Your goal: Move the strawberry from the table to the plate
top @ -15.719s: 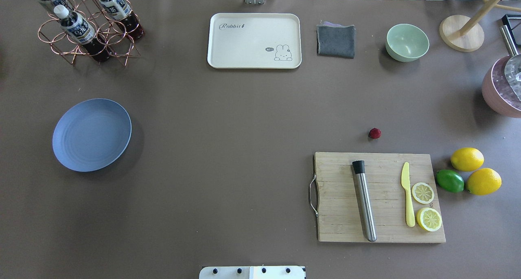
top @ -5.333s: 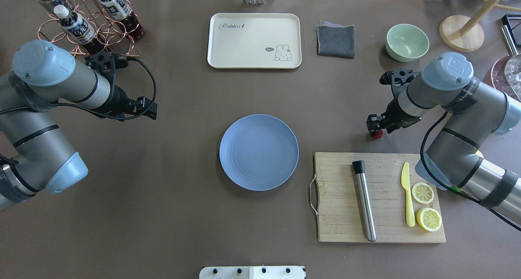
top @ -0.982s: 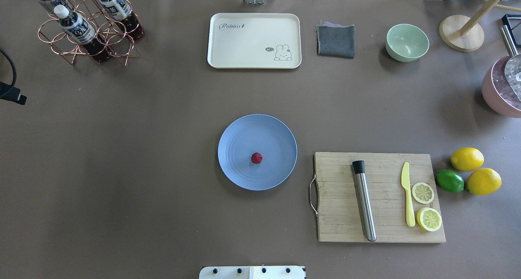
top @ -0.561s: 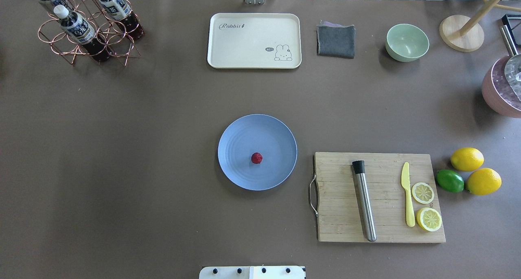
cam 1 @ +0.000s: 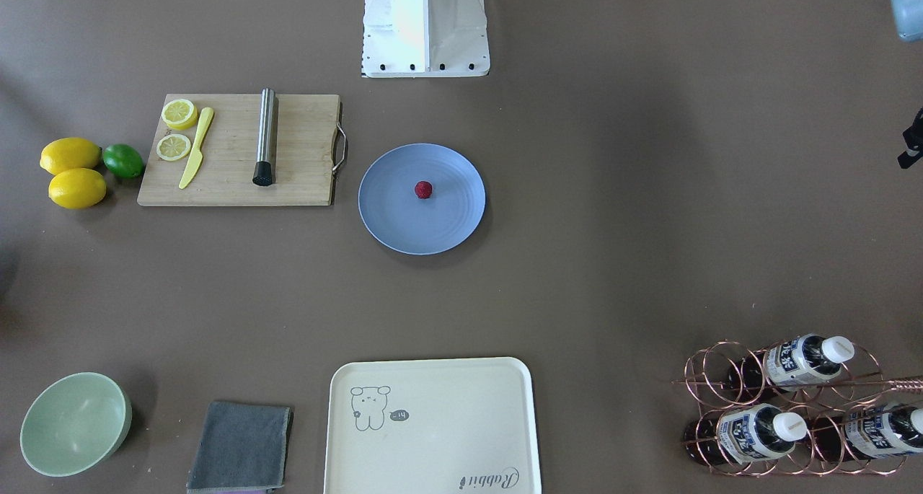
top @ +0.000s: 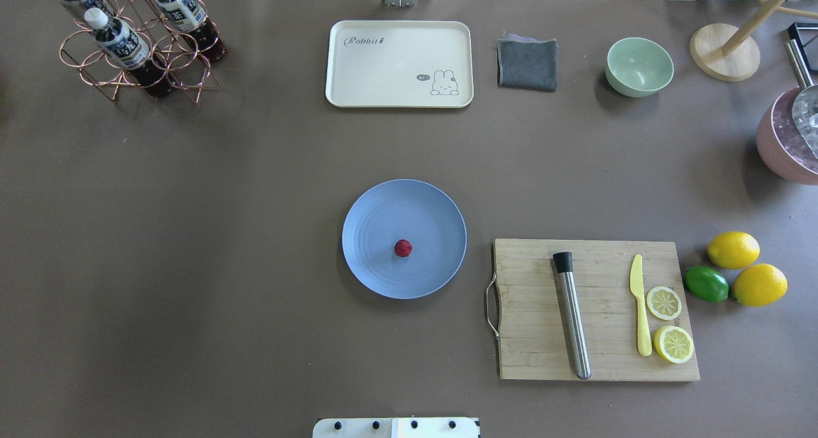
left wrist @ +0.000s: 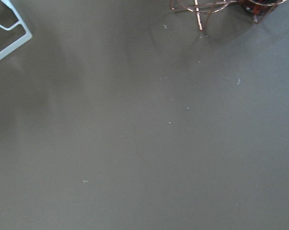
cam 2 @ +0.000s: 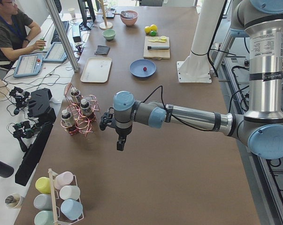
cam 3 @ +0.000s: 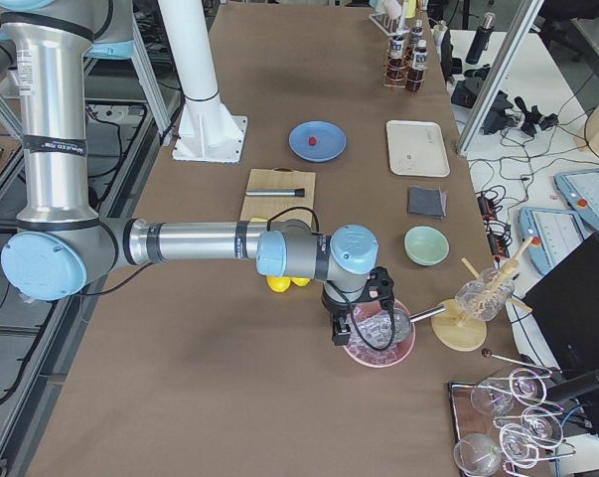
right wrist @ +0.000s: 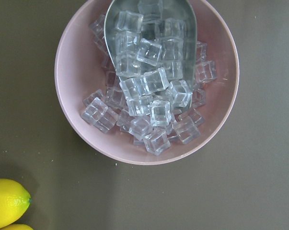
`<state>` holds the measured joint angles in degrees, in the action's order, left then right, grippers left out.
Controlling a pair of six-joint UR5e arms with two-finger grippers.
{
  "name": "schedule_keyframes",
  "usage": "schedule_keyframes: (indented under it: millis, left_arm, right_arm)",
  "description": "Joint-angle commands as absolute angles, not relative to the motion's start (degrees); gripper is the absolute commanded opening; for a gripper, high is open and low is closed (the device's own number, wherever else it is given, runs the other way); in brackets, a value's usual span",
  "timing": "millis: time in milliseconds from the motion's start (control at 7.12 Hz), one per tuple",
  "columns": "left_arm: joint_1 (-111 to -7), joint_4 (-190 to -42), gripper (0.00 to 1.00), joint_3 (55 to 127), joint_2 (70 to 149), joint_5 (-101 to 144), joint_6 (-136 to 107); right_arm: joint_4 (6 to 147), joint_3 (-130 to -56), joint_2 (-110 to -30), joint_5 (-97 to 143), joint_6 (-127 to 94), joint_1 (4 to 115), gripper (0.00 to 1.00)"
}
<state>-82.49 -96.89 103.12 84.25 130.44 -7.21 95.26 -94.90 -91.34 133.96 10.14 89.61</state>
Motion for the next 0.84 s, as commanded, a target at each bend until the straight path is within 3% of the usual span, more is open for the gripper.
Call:
schedule_keyframes:
  millis: [0,702]
  left_arm:
    - [-83.1,-97.2,0.97,102.6,83.1,130.5,-7.7]
    - [-83.1,-97.8,0.97,102.7,83.0,129.9,-7.3]
  right_arm:
    - [95.3,-94.9,-91.4,134.0,9.7,89.6,1.0]
    - [95.3,-95.0,-91.1,134.4,9.5,89.6,1.0]
